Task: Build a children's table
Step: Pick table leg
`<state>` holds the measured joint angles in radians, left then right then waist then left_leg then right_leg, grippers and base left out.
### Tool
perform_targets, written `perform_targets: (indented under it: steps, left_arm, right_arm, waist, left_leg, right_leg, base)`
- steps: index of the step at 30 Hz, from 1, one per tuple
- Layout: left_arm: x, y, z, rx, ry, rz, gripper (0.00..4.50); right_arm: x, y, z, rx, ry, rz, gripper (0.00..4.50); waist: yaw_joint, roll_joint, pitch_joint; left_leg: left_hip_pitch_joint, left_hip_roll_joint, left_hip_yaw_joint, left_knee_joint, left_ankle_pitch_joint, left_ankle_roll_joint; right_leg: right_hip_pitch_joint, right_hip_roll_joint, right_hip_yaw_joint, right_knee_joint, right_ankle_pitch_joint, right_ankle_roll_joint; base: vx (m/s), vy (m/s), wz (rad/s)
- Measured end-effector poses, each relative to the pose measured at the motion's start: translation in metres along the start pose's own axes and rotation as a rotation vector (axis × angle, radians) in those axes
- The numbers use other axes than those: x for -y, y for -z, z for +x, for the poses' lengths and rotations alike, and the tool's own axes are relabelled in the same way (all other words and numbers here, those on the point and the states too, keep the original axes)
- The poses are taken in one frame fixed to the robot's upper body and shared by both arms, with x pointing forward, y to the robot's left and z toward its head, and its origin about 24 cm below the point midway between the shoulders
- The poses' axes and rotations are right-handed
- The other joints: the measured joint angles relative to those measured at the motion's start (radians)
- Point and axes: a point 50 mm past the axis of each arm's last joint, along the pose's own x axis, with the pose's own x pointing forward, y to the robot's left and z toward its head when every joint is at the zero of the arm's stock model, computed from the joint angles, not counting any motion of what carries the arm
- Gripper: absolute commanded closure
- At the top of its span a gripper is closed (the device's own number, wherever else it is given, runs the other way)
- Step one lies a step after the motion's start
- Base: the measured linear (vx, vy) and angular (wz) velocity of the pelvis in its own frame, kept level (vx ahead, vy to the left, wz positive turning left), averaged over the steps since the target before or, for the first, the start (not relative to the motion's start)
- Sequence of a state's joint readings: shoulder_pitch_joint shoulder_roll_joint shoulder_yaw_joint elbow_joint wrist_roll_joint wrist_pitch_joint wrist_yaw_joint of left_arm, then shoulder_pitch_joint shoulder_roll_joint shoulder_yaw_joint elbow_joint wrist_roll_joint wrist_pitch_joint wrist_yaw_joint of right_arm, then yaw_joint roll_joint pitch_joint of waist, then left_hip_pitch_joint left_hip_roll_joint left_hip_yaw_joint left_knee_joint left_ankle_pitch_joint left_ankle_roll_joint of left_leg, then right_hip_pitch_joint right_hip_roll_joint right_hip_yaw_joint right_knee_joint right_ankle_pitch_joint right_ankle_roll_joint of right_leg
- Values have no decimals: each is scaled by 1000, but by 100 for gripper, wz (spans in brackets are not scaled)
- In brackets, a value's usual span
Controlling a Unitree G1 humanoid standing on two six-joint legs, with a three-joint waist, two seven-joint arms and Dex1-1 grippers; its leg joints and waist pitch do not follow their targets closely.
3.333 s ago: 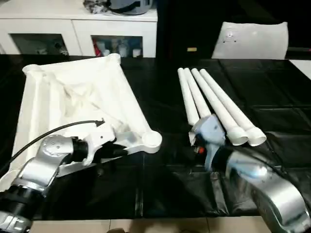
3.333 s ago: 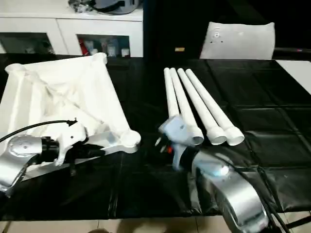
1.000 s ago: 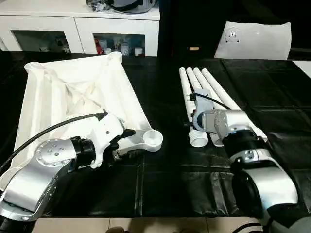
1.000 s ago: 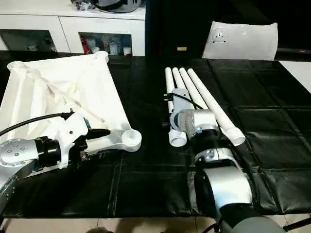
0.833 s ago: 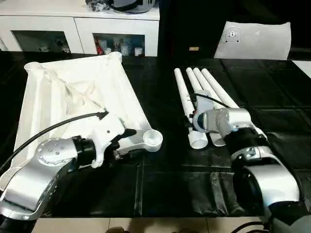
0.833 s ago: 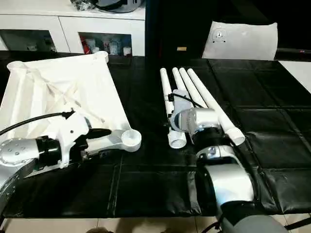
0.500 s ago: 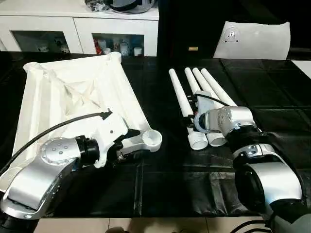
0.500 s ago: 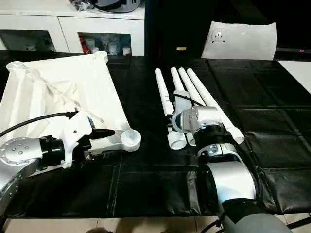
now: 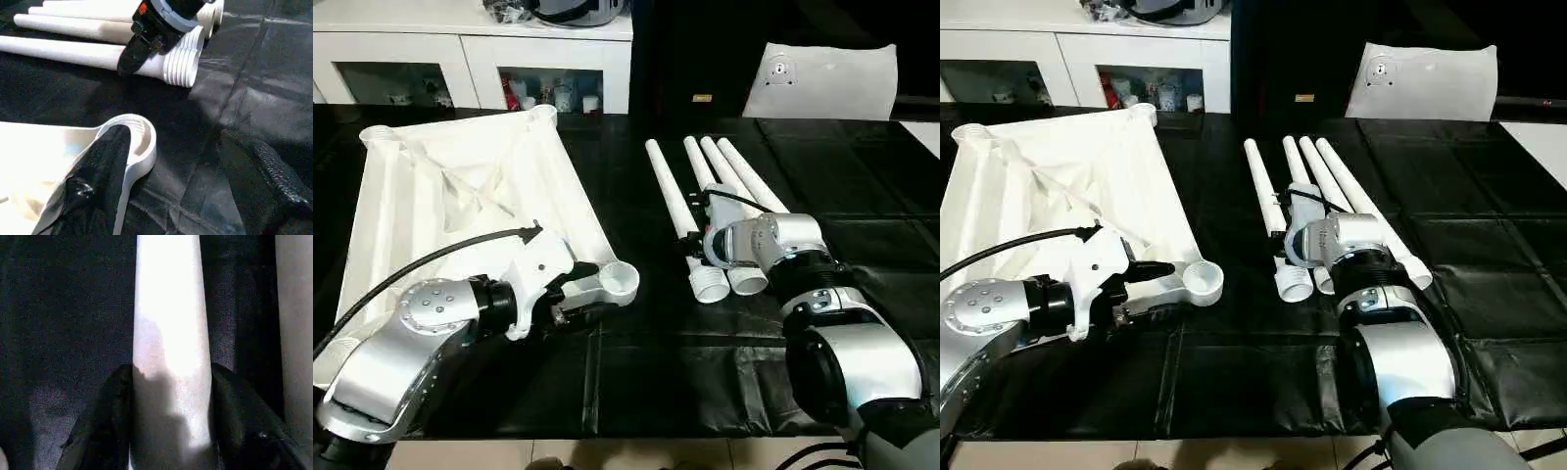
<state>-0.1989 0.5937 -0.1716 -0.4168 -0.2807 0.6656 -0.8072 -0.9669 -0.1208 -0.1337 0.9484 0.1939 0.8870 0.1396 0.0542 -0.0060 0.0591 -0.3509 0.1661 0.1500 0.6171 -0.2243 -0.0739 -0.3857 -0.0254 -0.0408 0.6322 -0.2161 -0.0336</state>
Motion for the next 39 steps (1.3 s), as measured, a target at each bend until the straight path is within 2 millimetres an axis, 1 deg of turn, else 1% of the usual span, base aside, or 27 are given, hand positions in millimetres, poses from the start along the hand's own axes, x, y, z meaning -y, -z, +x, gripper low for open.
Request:
perform_targets:
  steps: [5,6,7,9,12,14,15,16,17,18,20,21,22,23,24,25,26,27,29,31,33,35,37,39]
  left_arm:
    - [-4,-4,4,10,-32,-21,131]
    - [-6,-5,6,21,-47,-25,131]
    - [-9,-6,7,39,-79,-31,131]
    - [-13,-6,7,40,-112,-28,131]
    - [-18,-9,10,70,-166,-18,131]
    - [-24,-14,12,103,-214,-20,131]
    - [-27,-18,15,128,-234,-35,105]
    - [-34,-26,17,176,-279,-52,98]
    - [-38,-32,18,200,-290,-59,98]
    - [-41,-42,23,261,-299,-104,95]
    - [-44,-52,24,317,-315,-130,71]
    - [-45,-58,28,364,-309,-176,60]
    - [-47,-62,29,404,-315,-211,60]
    - [-48,-65,29,428,-319,-238,51]
    - [-50,-67,30,452,-320,-263,40]
    - [-51,-73,31,499,-318,-311,40]
    - [-53,-76,31,524,-312,-338,27]
    - [-55,-83,31,573,-299,-384,15]
    - [-58,-97,29,659,-258,-448,13]
    - [-59,-108,26,711,-224,-466,3]
    - [-58,-109,26,727,-194,-493,3]
    - [-55,-110,27,747,-154,-522,3]
    - [-52,-113,25,788,-98,-560,3]
    - [-49,-115,24,797,-66,-565,3]
  right_arm:
    - [1,-4,0,58,-13,18,264]
    - [2,-5,0,103,-17,18,264]
    - [3,-7,0,183,-30,30,264]
    - [0,-10,-1,239,-48,37,264]
    - [1,-18,-8,345,-74,64,264]
    - [1,-24,-15,413,-130,110,264]
    - [2,-26,-20,447,-169,135,264]
    - [-4,-33,-29,520,-263,165,264]
    - [-7,-36,-33,550,-310,170,264]
    - [-7,-39,-42,609,-377,170,264]
    - [-13,-42,-50,668,-458,161,264]
    - [-11,-41,-57,708,-511,166,264]
    - [-11,-39,-62,741,-570,172,264]
    - [-12,-38,-66,762,-619,177,264]
    - [-13,-37,-70,779,-664,176,264]
    - [-14,-36,-78,808,-736,178,264]
    - [-16,-36,-83,824,-778,175,264]
    - [-19,-36,-91,841,-858,166,264]
    - [-23,-33,-105,862,-987,135,264]
    - [-30,-31,-113,861,-1079,104,264]
    - [-34,-30,-116,861,-1115,89,264]
    - [-36,-26,-118,850,-1137,72,264]
    - [-39,-21,-115,818,-1157,61,264]
    - [-42,-19,-115,802,-1172,55,264]
  waist:
    - [0,1,0]
    - [2,1,0]
    - [4,3,1]
    - [1,5,2]
    - [1,8,4]
    - [2,11,4]
    - [3,12,5]
    - [5,17,7]
    - [5,19,8]
    - [8,20,7]
    - [8,21,8]
    - [8,21,7]
    - [11,21,7]
    - [12,21,8]
    - [10,21,8]
    - [11,20,8]
    - [11,20,8]
    - [12,20,8]
    - [19,18,8]
    - [21,18,8]
    - [28,18,8]
    - [36,18,8]
    - [40,17,8]
    - [43,17,8]
  left_leg:
    - [-1,1,0,0,0,0]
    - [-2,1,0,0,0,0]
    - [-2,1,0,0,0,0]
    - [-3,1,1,0,0,0]
    - [-4,2,1,0,0,0]
    - [-5,2,1,0,0,0]
    - [-5,2,1,0,0,0]
    - [-6,3,1,0,1,2]
    - [-6,3,1,0,1,2]
    - [-7,3,1,0,1,3]
    - [-7,3,1,0,2,3]
    - [-8,3,1,0,2,3]
    - [-9,3,1,0,2,4]
    - [-9,4,1,0,5,9]
    - [-11,4,2,0,5,9]
    - [-14,4,2,0,6,11]
    - [-14,4,2,0,6,11]
    - [-16,4,2,0,6,12]
    - [-17,5,2,0,8,14]
    - [-17,5,2,0,8,14]
    - [-17,5,2,0,8,14]
    - [-17,5,2,0,10,16]
    - [-19,4,2,1,11,17]
    - [-20,4,2,1,11,18]
  right_leg:
    - [-2,1,0,0,0,-1]
    - [-2,1,-1,0,0,-1]
    - [-2,0,-1,-1,0,-1]
    - [-3,0,0,0,1,-1]
    - [-4,1,-1,0,1,-2]
    - [-5,1,-1,0,1,-2]
    - [-4,1,-2,-1,1,-2]
    - [-5,1,-2,-1,2,-3]
    - [-5,1,-2,0,2,-3]
    - [-4,1,-2,-1,2,-3]
    - [-5,1,-3,-1,2,-3]
    - [-4,1,-3,-1,2,-3]
    - [-5,1,-3,-1,2,-3]
    - [-5,1,-3,-1,2,-3]
    - [-5,1,-3,-1,2,-3]
    - [-6,1,-4,-1,2,-3]
    - [-6,1,-4,-1,2,-4]
    - [-8,1,-5,-1,2,-4]
    - [-9,1,-5,-1,2,-4]
    - [-9,1,-5,-1,3,-4]
    - [-9,1,-5,-1,3,-4]
    - [-12,1,-5,-1,3,-4]
    - [-14,1,-5,-1,4,-4]
    - [-15,0,-6,-1,4,-4]
  base:
    - [0,0,0]
    - [0,0,0]
    - [0,0,0]
    - [0,0,0]
    - [0,0,0]
    - [0,0,0]
    - [0,0,0]
    - [0,0,0]
    - [0,0,0]
    - [0,0,0]
    - [0,0,0]
    - [0,0,0]
    - [0,0,0]
    - [0,0,0]
    - [0,0,0]
    - [0,0,0]
    - [0,0,0]
    - [0,0,0]
    - [0,0,0]
    - [0,0,0]
    - [0,0,0]
    - [0,0,0]
    - [0,0,0]
    - [0,0,0]
